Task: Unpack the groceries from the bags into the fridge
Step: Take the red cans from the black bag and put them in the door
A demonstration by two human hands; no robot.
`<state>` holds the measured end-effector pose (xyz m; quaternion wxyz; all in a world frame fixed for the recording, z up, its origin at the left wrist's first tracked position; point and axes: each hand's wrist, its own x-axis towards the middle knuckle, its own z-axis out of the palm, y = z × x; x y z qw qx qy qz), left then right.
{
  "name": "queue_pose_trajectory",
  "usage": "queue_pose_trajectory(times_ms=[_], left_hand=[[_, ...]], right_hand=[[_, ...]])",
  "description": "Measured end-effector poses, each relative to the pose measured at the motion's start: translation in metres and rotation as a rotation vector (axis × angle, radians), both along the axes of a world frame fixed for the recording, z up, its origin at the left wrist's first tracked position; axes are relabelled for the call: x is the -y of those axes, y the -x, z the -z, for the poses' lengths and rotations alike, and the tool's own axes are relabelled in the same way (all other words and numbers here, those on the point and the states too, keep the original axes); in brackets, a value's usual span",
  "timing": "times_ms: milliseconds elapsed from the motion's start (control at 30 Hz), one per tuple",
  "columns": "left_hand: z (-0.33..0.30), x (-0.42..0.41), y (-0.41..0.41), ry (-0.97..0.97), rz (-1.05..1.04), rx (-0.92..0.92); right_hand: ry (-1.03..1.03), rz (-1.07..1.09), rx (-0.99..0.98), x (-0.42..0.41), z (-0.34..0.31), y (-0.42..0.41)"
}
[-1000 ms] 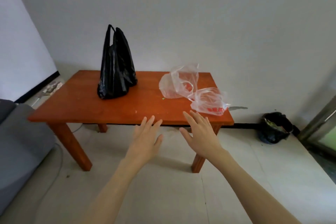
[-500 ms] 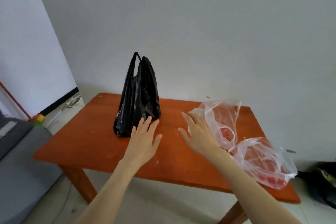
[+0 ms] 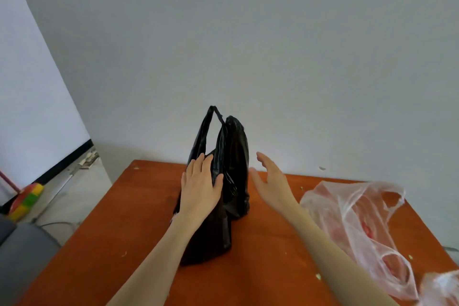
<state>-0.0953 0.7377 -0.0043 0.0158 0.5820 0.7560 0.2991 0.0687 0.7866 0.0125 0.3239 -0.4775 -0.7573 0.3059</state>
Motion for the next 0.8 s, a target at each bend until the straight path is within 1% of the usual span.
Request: queue_pose_trajectory(times_ms=[67, 100, 167, 233, 300, 367, 400, 433, 467, 533, 567, 600, 633, 700, 733, 800], left_hand=[[-0.004, -0.027, 0.001, 0.02, -0.019, 0.024], [-0.004, -0.038, -0.001, 0.046, -0.033, 0.046], [-0.002, -0.056, -0.003, 0.094, -0.071, 0.081], [0.003, -0.068, 0.0, 0.083, -0.108, 0.131], [0.008, -0.074, 0.006, -0.01, -0.116, 0.255], [0.008, -0.072, 0.014, -0.084, -0.123, 0.466], [0.007, -0.069, 0.019, -0.095, -0.144, 0.582], [0.006, -0.066, 0.024, -0.095, -0.179, 0.69], [0.005, -0.063, 0.029, -0.099, -0.222, 0.773], [0.009, -0.059, 0.037, -0.11, -0.294, 0.839], [0.012, -0.056, 0.039, -0.115, -0.31, 0.849], [0.016, -0.054, 0.04, -0.117, -0.316, 0.864], [0.02, -0.05, 0.041, -0.119, -0.307, 0.889], [0.028, -0.044, 0.041, -0.076, -0.25, 0.898], [0.032, -0.04, 0.042, -0.018, -0.217, 0.839], [0.042, -0.032, 0.046, 0.158, -0.195, 0.65]], right_hand=[[-0.016, 0.025, -0.163, -0.02, -0.008, 0.017], [-0.033, 0.028, -0.209, -0.03, -0.013, 0.025], [-0.028, -0.007, -0.225, -0.049, -0.024, 0.042], [0.033, -0.055, -0.176, -0.067, -0.03, 0.056], [0.095, -0.071, -0.158, -0.084, -0.027, 0.065], [0.108, -0.053, -0.208, -0.093, -0.019, 0.066], [0.14, -0.029, -0.257, -0.097, -0.014, 0.062], [0.205, 0.005, -0.346, -0.1, -0.009, 0.058], [0.309, 0.049, -0.476, -0.103, -0.005, 0.051], [0.513, 0.151, -0.741, -0.109, 0.003, 0.034], [0.557, 0.192, -0.806, -0.11, 0.006, 0.023], [0.551, 0.227, -0.779, -0.112, 0.013, 0.014], [0.503, 0.252, -0.661, -0.113, 0.019, 0.006], [0.375, 0.268, -0.255, -0.108, 0.033, -0.005], [0.33, 0.274, -0.034, -0.106, 0.042, -0.01], [0.283, 0.271, 0.294, -0.103, 0.059, -0.016]])
